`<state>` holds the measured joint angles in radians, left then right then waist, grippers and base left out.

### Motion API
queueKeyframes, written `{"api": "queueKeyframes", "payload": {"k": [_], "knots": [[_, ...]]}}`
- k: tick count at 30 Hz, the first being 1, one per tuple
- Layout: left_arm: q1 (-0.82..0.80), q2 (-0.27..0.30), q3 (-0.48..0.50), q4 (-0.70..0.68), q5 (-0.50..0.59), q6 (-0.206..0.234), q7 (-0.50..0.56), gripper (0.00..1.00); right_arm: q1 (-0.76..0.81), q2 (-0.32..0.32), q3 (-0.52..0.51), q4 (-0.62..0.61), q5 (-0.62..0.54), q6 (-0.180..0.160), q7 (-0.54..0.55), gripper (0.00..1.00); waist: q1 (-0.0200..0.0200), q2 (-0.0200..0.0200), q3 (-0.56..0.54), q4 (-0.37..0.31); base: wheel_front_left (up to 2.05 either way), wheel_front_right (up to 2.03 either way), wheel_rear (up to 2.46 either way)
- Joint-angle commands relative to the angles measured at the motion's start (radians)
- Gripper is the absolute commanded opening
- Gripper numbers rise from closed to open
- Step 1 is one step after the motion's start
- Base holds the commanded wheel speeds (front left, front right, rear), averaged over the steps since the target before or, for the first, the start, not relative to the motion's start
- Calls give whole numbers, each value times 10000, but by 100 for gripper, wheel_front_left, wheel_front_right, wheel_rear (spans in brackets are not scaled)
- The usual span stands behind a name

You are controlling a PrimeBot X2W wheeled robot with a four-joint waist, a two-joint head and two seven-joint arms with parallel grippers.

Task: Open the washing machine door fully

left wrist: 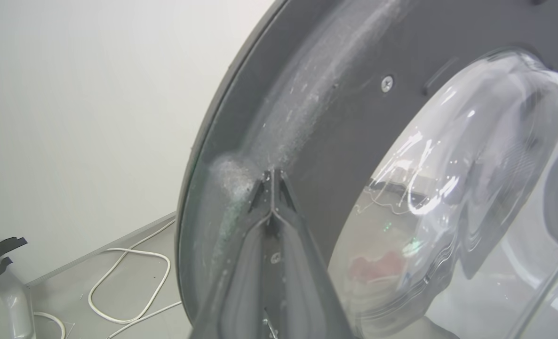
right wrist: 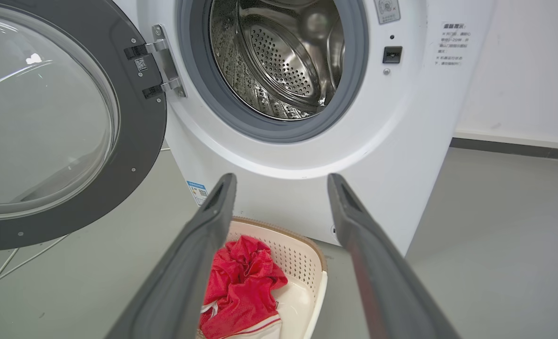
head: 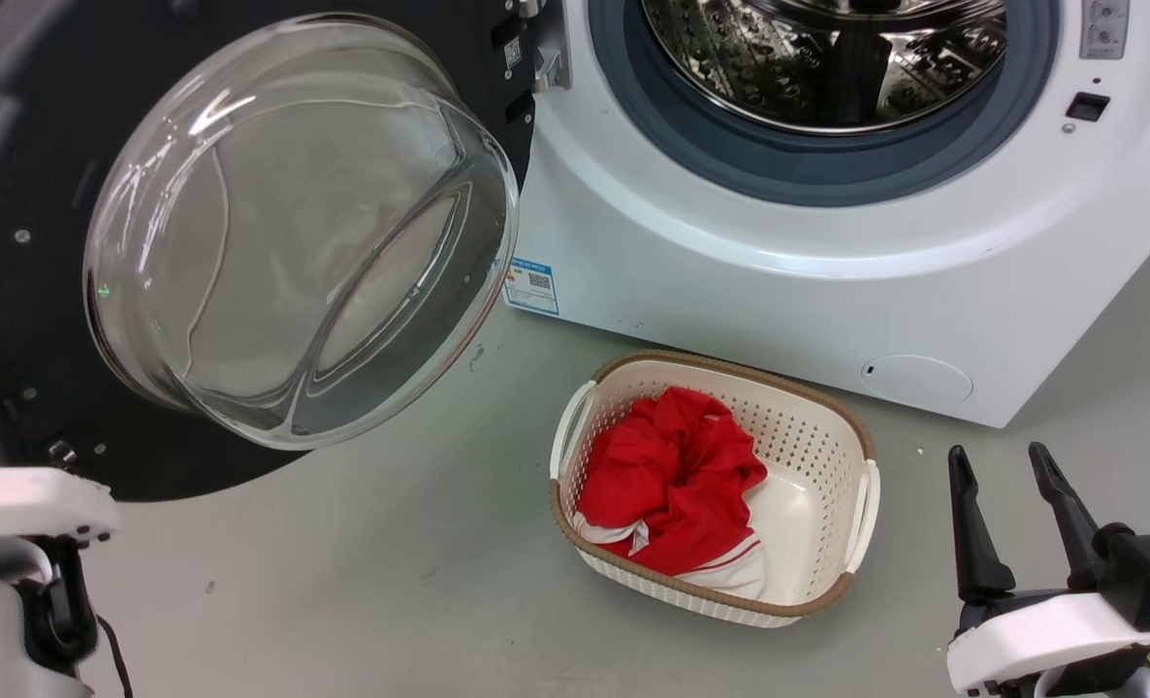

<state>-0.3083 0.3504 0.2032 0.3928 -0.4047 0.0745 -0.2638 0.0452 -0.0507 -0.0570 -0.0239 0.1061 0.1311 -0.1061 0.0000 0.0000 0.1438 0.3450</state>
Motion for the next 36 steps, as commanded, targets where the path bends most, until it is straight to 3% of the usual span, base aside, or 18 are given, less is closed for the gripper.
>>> {"api": "queueKeyframes", "payload": {"k": [1, 9, 19, 28, 36], "knots": [[291, -132, 115, -190, 224, 42, -13, 0, -15, 14, -8, 31, 65, -7, -112, 100, 0, 0, -115, -60, 0, 0, 0], [1663, -977, 192, -1669, 1186, -113, -13, 0, 155, 14, 105, 139, 131, -7, -295, 100, 0, 0, -569, -269, 0, 0, 0], [2703, -1730, -948, -3243, 2204, -412, -15, 0, 107, 14, 188, 155, -26, -7, -326, 100, 0, 0, -884, -842, 0, 0, 0], [2030, -2186, -2449, -2714, 2406, -1169, 73, 0, -144, 14, 34, 149, -195, -7, -373, 100, 0, 0, -870, -1714, 0, 0, 0], [1614, -2254, -2974, -2079, 2658, -1209, 25, 0, -325, 14, 163, 211, -255, -7, -412, 100, 0, 0, -908, -2691, 0, 0, 0]]}}
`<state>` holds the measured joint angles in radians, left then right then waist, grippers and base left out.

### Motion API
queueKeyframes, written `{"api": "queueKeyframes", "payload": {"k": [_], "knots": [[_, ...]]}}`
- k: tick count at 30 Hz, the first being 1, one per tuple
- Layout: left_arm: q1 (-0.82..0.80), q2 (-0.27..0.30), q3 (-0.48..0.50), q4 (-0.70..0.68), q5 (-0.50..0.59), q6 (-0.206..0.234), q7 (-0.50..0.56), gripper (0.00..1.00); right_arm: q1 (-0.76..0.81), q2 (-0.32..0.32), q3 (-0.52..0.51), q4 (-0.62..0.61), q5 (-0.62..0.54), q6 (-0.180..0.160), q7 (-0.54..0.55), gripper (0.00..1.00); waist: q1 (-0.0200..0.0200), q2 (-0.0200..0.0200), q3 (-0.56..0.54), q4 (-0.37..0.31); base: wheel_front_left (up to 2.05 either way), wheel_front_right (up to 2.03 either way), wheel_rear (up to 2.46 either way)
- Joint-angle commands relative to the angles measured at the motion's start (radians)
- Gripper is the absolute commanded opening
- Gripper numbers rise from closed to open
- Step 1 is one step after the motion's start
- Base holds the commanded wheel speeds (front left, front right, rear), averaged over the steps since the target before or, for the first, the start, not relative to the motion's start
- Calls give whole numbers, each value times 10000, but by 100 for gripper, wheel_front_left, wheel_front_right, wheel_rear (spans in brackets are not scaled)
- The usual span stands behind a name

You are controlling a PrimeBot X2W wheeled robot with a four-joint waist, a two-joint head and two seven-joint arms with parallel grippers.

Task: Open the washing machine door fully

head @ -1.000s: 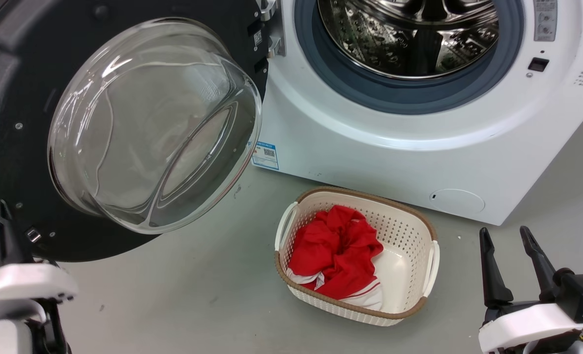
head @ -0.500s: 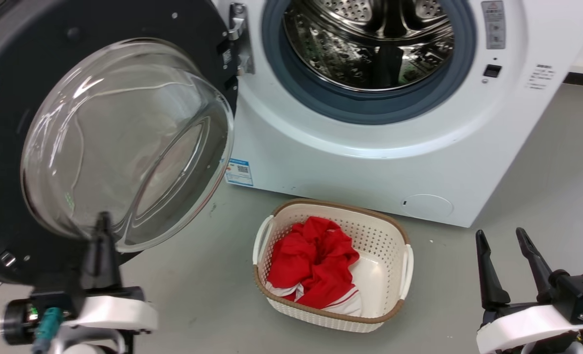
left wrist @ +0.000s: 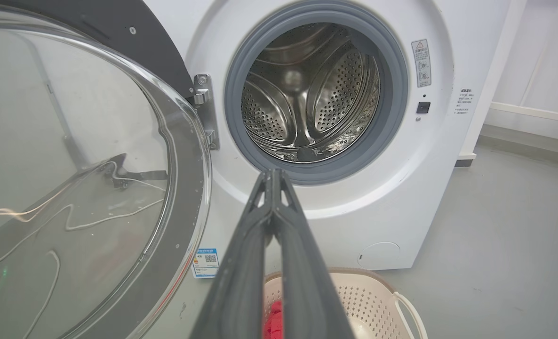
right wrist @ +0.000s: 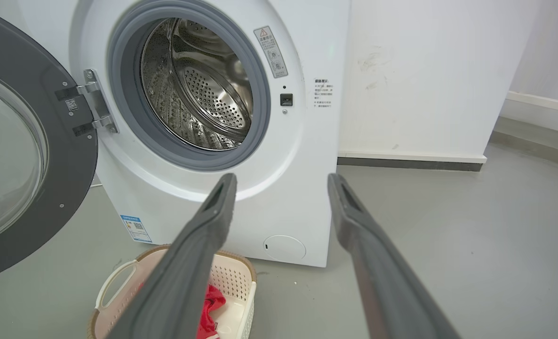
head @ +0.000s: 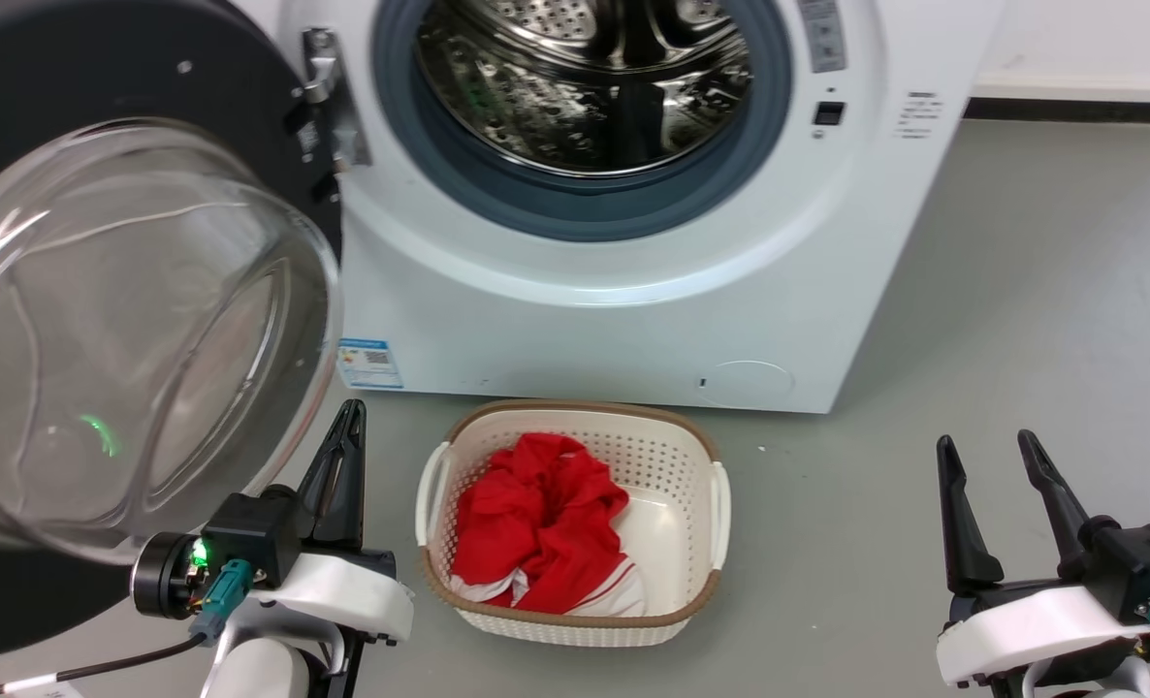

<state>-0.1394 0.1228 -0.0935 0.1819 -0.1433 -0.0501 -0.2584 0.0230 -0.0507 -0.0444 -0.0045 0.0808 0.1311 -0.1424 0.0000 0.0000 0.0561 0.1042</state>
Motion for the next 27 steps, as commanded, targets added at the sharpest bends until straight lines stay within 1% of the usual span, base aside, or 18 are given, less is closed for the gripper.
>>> {"api": "queueKeyframes", "payload": {"k": [1, 5, 6, 7, 8, 9, 10, 16, 27], "knots": [[-47, 16, -53, 63, 94, 61, -36, 0, -113, 14, 54, 27, -14, -7, -54, 100, 0, 0, -51, -375, 0, 0, 0], [170, 23, -30, 110, 120, 203, -54, 0, -125, 15, 185, 77, -1, -7, -61, 100, 0, 0, -92, -677, 0, 0, 0], [183, 8, -29, 115, 109, 225, -59, 13, -120, 14, 193, 91, 13, -7, -74, 100, 0, 0, -98, -713, 0, 0, 0], [201, 12, -22, 120, 101, 237, -63, 35, -114, 14, 204, 109, 29, -7, -81, 100, 0, 0, -101, -749, 0, 0, 0], [232, 19, -18, 127, 93, 240, -65, 49, -111, 14, 214, 128, 48, -7, -89, 100, 0, 0, -108, -778, 0, 0, 0], [262, 22, -7, 136, 77, 250, -68, 84, -114, 14, 224, 138, 65, -7, -94, 100, 0, 0, -110, -800, 0, 0, 0], [278, 32, 4, 146, 71, 268, -71, 100, -122, 14, 229, 147, 67, -7, -90, 100, 0, 0, -105, -818, 0, 0, 0], [231, 50, -22, 169, 105, 342, -81, 100, -151, 14, 215, 212, 77, -7, -99, 100, 0, 0, -97, -835, 0, 0, 0], [240, 63, 33, 67, 31, 348, -75, 100, -247, 14, 207, 280, 114, -7, -160, 100, 0, 0, -48, -837, 0, 0, 0]]}}
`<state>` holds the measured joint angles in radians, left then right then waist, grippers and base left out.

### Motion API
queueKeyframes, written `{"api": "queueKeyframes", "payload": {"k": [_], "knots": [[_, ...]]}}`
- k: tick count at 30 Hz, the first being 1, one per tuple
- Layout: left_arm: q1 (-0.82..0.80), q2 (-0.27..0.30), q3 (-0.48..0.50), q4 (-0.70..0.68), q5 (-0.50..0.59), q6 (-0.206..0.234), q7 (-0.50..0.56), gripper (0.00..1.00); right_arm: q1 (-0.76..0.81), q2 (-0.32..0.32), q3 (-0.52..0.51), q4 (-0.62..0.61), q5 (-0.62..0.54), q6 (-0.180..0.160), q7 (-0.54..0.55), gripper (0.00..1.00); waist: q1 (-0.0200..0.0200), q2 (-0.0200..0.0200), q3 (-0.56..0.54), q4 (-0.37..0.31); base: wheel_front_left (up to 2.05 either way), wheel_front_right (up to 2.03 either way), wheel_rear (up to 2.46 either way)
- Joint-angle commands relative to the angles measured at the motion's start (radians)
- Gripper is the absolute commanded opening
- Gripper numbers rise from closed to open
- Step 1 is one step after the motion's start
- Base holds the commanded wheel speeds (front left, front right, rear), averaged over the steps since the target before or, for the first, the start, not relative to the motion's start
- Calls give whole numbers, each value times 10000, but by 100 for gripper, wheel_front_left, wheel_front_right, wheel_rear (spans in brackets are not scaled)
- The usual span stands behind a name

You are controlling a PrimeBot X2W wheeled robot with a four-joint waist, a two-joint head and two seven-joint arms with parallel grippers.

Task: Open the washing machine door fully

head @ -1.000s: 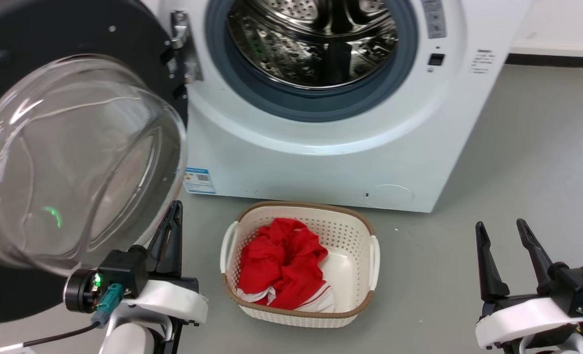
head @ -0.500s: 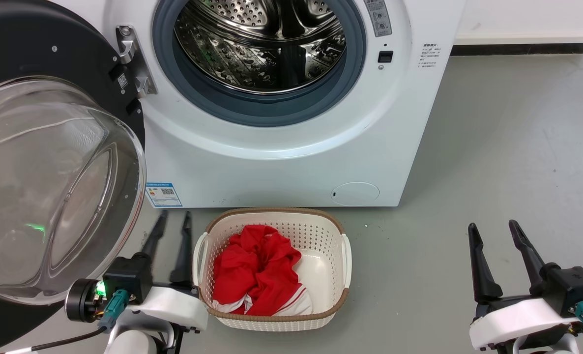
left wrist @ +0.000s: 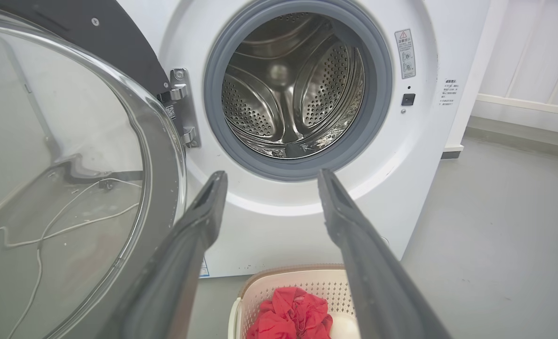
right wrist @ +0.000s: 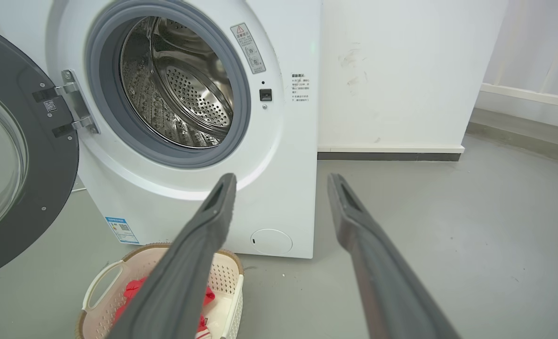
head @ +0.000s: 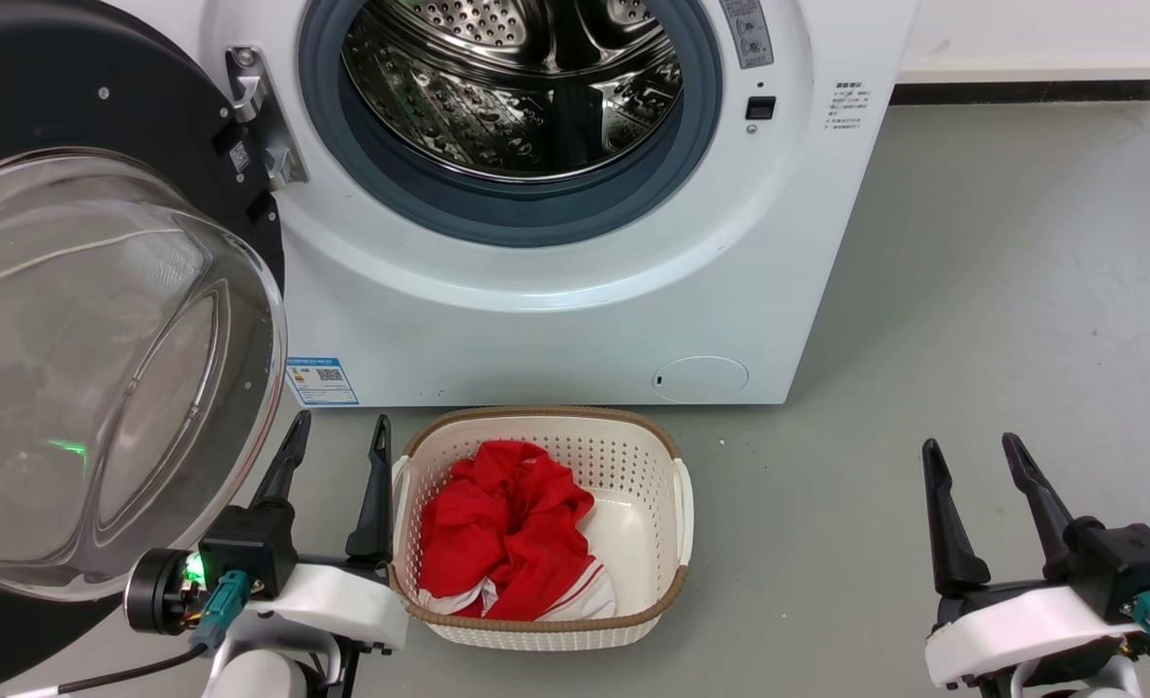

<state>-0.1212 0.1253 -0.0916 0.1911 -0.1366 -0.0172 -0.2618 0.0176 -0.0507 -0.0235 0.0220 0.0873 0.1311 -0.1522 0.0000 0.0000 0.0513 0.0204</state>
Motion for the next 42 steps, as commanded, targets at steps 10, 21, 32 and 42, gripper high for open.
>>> {"api": "queueKeyframes", "payload": {"k": [10, 21, 32, 42], "knots": [[107, 45, 70, -133, -28, 22, -34, 100, -170, 14, -39, 53, 44, -7, -76, 100, 0, 0, 26, -31, 0, 0, 0], [147, -21, 46, -69, 2, -4, -8, 0, -36, 0, -21, 163, 10, 0, -21, 0, 0, 0, -4, -17, 0, 0, 0], [194, -159, 346, 217, -1866, -151, 553, 0, -61, -86, 5, 510, 2059, 0, 225, 0, 0, 0, -40, -31, 0, 0, 0], [205, -240, 560, 220, -3671, -287, 971, 0, -252, -159, -14, 752, 3992, -1, 479, 0, 0, 0, -78, -47, 0, 0, 0]]}}
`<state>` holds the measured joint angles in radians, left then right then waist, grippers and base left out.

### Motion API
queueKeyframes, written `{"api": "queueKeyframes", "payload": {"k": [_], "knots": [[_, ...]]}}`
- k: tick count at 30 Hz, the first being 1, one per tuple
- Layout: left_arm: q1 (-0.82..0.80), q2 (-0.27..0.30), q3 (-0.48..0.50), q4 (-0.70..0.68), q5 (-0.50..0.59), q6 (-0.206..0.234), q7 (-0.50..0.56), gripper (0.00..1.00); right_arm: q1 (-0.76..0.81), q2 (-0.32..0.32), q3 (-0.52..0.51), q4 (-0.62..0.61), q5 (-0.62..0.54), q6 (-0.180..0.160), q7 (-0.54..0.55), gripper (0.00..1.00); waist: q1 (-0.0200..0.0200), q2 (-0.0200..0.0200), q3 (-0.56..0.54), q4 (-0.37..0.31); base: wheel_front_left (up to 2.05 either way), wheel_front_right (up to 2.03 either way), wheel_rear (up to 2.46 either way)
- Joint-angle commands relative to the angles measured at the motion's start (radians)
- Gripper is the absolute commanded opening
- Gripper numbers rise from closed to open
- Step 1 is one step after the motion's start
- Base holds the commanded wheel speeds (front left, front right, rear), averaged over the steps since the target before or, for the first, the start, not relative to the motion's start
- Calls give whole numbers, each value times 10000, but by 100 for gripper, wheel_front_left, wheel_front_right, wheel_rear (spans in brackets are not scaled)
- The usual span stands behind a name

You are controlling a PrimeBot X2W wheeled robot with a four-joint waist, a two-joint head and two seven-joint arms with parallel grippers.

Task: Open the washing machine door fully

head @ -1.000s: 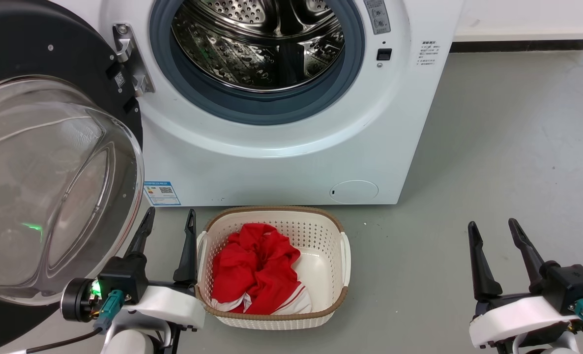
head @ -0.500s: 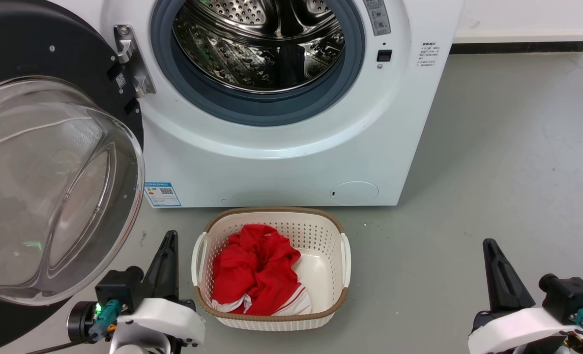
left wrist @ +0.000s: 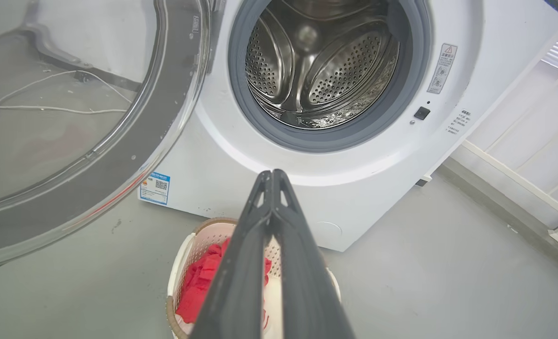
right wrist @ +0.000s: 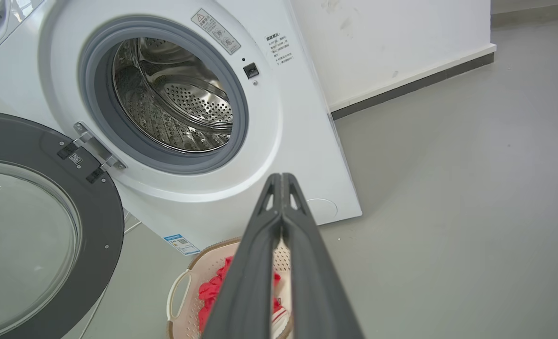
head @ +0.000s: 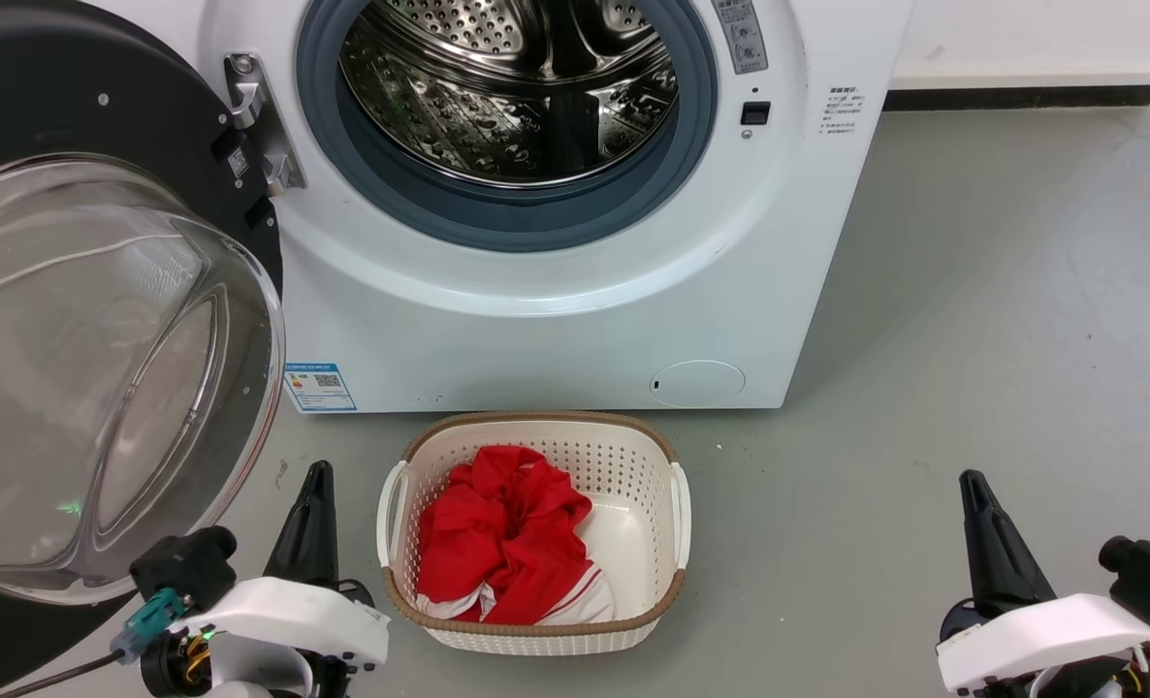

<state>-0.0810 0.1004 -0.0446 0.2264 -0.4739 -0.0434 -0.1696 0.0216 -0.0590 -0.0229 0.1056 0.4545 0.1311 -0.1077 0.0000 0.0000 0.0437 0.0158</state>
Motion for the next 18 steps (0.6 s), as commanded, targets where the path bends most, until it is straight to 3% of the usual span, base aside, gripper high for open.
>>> {"api": "queueKeyframes", "payload": {"k": [1, 18], "knots": [[-199, 2, 111, -130, -466, -38, 90, 0, -310, -83, -23, -63, 503, -1, 58, 0, 0, 0, -6, -2, 0, 0, 0], [-236, -114, 459, -65, -3067, -245, 737, 0, -569, -154, -98, 270, 3254, -1, 460, 0, 0, 0, -71, -28, 0, 0, 0]]}}
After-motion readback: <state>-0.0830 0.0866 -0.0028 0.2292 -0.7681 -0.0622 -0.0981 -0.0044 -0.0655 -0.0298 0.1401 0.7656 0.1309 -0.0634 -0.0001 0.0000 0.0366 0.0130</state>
